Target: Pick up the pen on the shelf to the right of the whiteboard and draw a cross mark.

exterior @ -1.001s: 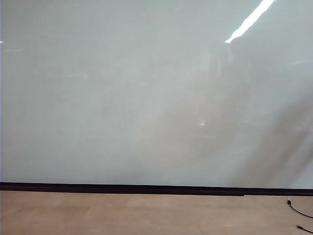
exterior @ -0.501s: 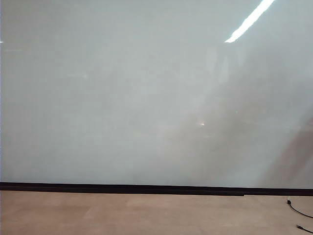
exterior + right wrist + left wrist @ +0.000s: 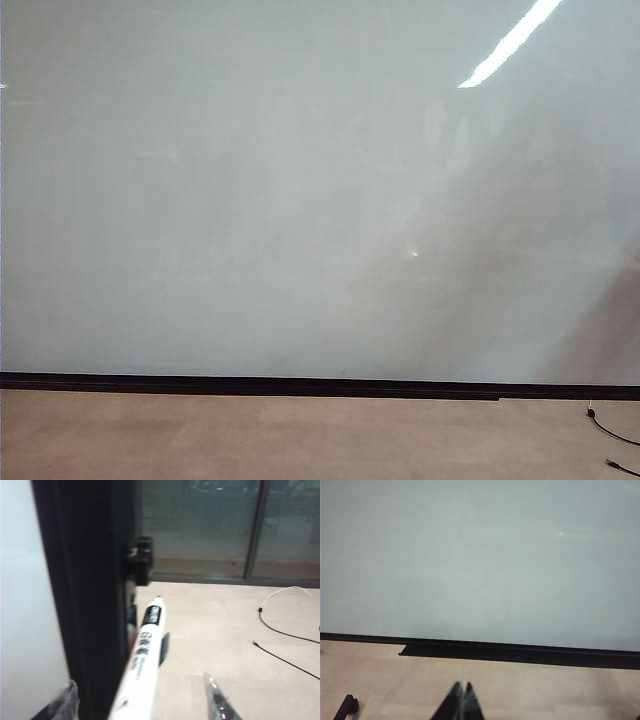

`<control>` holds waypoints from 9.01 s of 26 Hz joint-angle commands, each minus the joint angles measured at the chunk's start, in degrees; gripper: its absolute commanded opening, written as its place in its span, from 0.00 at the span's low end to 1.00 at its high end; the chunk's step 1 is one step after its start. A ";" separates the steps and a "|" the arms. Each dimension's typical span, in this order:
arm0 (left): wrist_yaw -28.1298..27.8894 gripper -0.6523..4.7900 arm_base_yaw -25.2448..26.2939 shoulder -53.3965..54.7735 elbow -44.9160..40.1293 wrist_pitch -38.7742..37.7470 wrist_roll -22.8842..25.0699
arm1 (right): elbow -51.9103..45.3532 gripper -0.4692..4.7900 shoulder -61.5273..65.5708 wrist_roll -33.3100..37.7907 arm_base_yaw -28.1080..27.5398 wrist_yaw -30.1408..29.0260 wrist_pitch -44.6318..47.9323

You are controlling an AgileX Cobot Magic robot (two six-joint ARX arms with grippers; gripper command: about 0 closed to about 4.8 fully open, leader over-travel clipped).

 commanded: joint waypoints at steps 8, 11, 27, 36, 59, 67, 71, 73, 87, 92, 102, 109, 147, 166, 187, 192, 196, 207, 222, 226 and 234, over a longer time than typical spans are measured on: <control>0.22 0.11 0.00 0.02 0.15 0.26 0.24 | 1.36 0.70 -0.24 2.27 -0.11 -3.02 0.98; 0.22 0.11 0.00 0.02 0.15 0.26 0.24 | 2.14 0.67 -0.22 3.69 -0.11 -3.37 0.98; 0.22 0.11 0.00 0.02 0.15 0.26 0.24 | 2.80 0.67 0.11 4.85 -0.39 -3.32 0.96; 0.22 0.11 0.00 0.02 0.15 0.26 0.24 | 3.48 0.59 0.52 2.56 -0.35 -3.32 0.81; 0.22 0.11 0.00 0.02 0.15 0.26 0.24 | 4.20 0.52 2.47 2.05 -0.15 -3.34 0.77; 0.22 0.11 0.00 0.02 0.15 0.26 0.22 | 4.20 0.49 2.47 2.08 -0.17 -4.39 0.92; 0.22 0.11 0.00 0.02 0.15 0.26 0.24 | 4.20 0.49 2.45 2.10 -0.17 -4.44 0.94; 0.22 0.11 0.00 0.02 0.15 0.26 0.22 | 4.20 0.49 2.43 2.08 -0.17 -4.44 0.96; 0.22 0.11 0.00 0.02 0.15 0.26 0.24 | 4.22 0.49 1.75 2.14 -0.35 -5.07 1.05; 0.22 0.11 0.00 0.02 0.15 0.26 0.24 | 4.22 0.49 1.70 2.19 -0.35 -5.03 1.05; 0.22 0.11 0.00 0.02 0.15 0.26 0.22 | 4.26 0.46 1.70 2.16 -0.35 -4.24 1.05; 0.22 0.11 0.00 0.02 0.15 0.26 0.22 | 4.35 0.20 1.70 2.10 -0.35 -4.13 1.03; 0.20 0.11 0.00 0.02 0.15 0.28 0.22 | -20.11 0.08 -29.27 3.63 13.99 41.48 0.61; 0.22 0.11 0.00 0.02 0.15 0.26 0.22 | -21.57 0.08 -43.01 11.76 60.83 40.81 -11.82; 0.22 0.11 0.00 0.02 0.15 0.26 0.24 | 2.25 0.08 -17.84 23.08 67.82 35.15 -1.46; 0.22 0.11 0.00 0.02 0.15 0.26 0.22 | 4.46 0.08 -17.84 23.50 67.80 36.15 -5.95; 0.22 0.11 0.00 0.02 0.15 0.26 0.22 | 5.90 0.08 -17.84 23.28 67.82 37.27 -8.92; 0.22 0.11 0.00 0.02 0.15 0.26 0.24 | 5.22 0.08 -17.86 23.02 67.82 42.16 -9.57; 0.22 0.11 0.00 0.02 0.15 0.26 0.24 | -3.17 0.08 -17.99 23.12 67.08 51.10 -4.48; 0.22 0.11 0.00 0.02 0.15 0.26 0.22 | -5.57 0.08 -17.97 23.54 66.77 53.77 -3.89; 0.22 0.11 0.00 0.02 0.15 0.26 0.22 | -9.27 0.08 -17.97 23.85 66.27 59.06 -3.04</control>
